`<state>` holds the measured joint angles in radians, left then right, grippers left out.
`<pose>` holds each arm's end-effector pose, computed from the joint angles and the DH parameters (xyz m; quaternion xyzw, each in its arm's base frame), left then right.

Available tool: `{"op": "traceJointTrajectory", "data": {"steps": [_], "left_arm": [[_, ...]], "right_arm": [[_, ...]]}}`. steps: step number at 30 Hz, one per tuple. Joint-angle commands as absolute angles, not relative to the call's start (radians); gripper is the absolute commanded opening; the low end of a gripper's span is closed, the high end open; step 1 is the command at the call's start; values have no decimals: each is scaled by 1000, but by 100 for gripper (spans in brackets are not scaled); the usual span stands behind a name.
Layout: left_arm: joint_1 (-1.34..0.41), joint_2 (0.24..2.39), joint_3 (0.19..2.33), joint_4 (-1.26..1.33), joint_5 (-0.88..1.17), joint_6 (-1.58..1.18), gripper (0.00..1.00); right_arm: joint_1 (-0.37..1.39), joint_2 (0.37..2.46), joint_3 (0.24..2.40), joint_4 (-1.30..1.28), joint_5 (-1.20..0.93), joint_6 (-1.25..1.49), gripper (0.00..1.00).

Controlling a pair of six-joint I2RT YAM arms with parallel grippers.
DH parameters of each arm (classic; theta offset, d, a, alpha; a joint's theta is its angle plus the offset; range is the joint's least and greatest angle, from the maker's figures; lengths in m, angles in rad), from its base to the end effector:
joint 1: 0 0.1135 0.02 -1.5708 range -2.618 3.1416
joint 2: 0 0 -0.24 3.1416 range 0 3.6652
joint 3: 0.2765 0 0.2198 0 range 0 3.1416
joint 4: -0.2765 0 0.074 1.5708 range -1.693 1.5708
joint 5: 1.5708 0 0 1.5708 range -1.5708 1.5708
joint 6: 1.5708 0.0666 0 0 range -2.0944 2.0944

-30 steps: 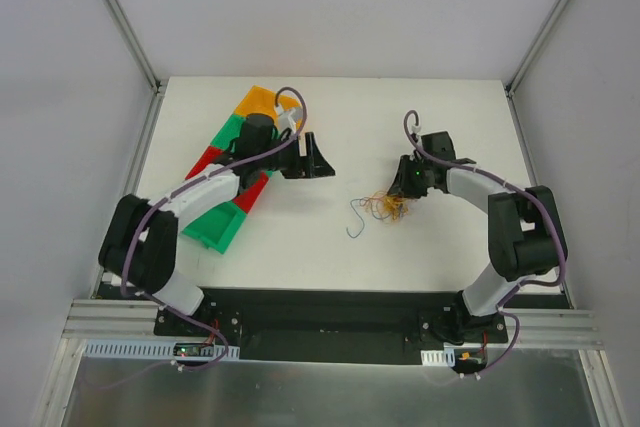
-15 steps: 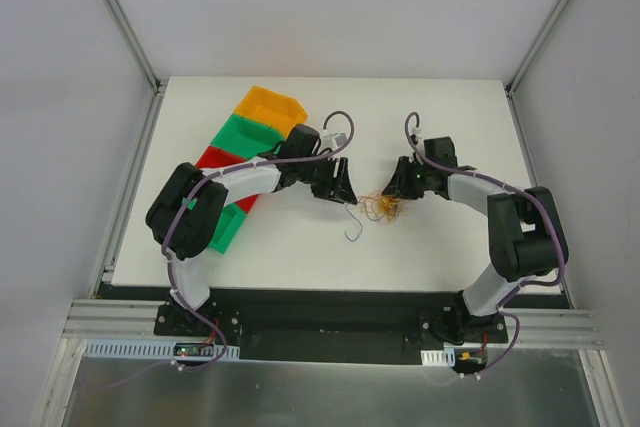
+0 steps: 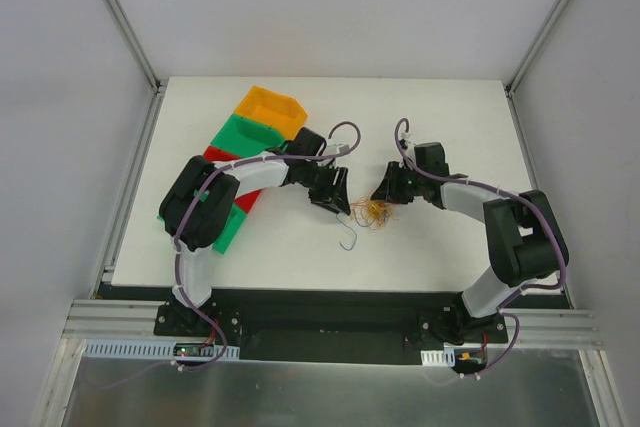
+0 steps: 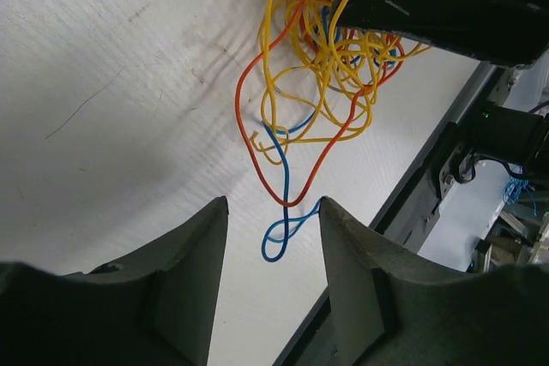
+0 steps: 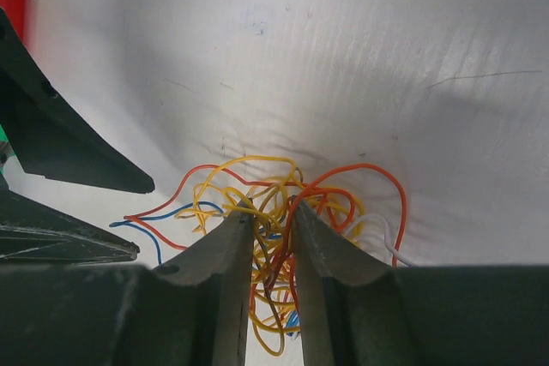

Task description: Untangle the cables

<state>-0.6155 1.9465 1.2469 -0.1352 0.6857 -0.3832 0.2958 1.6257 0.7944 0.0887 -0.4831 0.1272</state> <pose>0.2963 -0.2612 0.1535 0.2220 0.8588 -0.4376 0.1472 0.2951 0.1223 0.1474 -0.1707 0.8776 0.2961 0.3360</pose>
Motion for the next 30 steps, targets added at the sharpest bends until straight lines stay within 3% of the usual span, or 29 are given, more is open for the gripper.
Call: {"op": "traceJointTrajectory", "data": {"steps": [1, 6, 10, 13, 15, 17, 26, 30], "left_arm": [[-630, 1959, 1275, -181, 744, -345, 43], [-641, 1953, 1284, -187, 772, -348, 36], [-655, 1944, 1290, -187, 755, -345, 10], [-655, 1922, 1292, -193, 718, -339, 0], [-655, 1902, 1299, -207, 695, -322, 0], [-655, 1882, 1299, -213, 677, -308, 0], [-657, 1845, 1305, -238, 644, -282, 0], [-657, 1836, 1308, -241, 646, -276, 0]], "right_arm": [[295, 1614, 801, 126, -466, 130, 27], [295, 1594, 811, 68, -388, 94, 30], [296, 1597, 816, 58, -400, 89, 40], [304, 1580, 811, 51, -382, 71, 53], [327, 1563, 818, 20, -332, 37, 64], [348, 1554, 830, -20, -296, 11, 68], [414, 1436, 781, 23, -218, -44, 75], [437, 1344, 710, 97, -224, -72, 85]]}}
